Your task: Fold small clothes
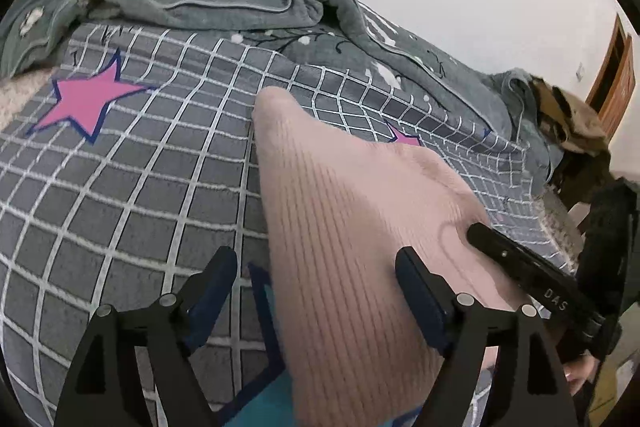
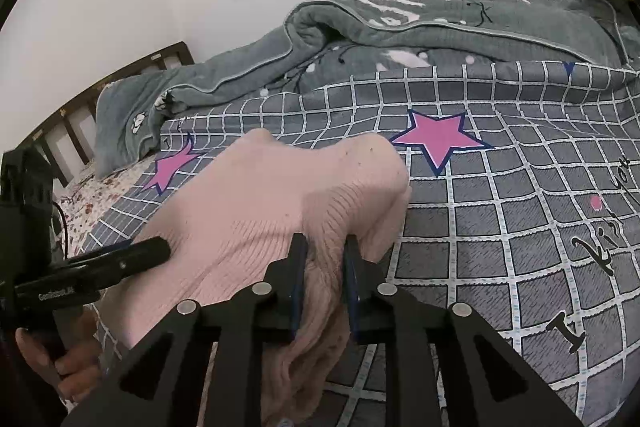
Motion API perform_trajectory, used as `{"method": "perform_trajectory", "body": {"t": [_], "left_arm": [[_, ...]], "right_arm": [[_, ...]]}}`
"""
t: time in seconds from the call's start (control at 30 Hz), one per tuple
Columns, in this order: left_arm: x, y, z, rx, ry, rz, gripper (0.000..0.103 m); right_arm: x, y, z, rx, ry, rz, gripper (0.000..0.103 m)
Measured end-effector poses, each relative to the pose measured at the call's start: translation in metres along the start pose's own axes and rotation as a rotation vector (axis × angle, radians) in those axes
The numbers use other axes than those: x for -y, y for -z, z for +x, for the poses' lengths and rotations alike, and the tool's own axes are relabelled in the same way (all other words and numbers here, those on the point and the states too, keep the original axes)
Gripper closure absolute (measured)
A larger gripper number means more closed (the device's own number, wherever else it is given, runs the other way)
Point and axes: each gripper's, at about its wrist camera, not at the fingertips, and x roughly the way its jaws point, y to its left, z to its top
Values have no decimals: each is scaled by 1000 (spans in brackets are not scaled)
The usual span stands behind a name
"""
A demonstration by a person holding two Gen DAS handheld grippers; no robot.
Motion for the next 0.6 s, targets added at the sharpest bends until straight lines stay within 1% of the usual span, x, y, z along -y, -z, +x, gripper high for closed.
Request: {"method": "perform_trajectory", "body": {"t": [0.1,0.17,0.33,0.4,0.5,0.6], "left_arm": [[-1,0,-3,6,-7,-6,21],[1,-1,-5,13,-18,2,21],[2,-4,-12,30,-10,-8,21],[3,-5,-13,42,-34,3,21],[1,-8,-14,57,-72,2,21],[-3,-11,-15,64,-90,-7,21]], "right_arm": [[-3,-2,-3,1,5,-8,82],[-6,-4,-7,10,8,-17,87],[-4,-7,-17,36,-11,-2,89],[-1,-8,-15,26,-16,10,89],[1,-4,-5,-15,-4,11,86],[-1,-4,-7,-9,7,-3,79]]}}
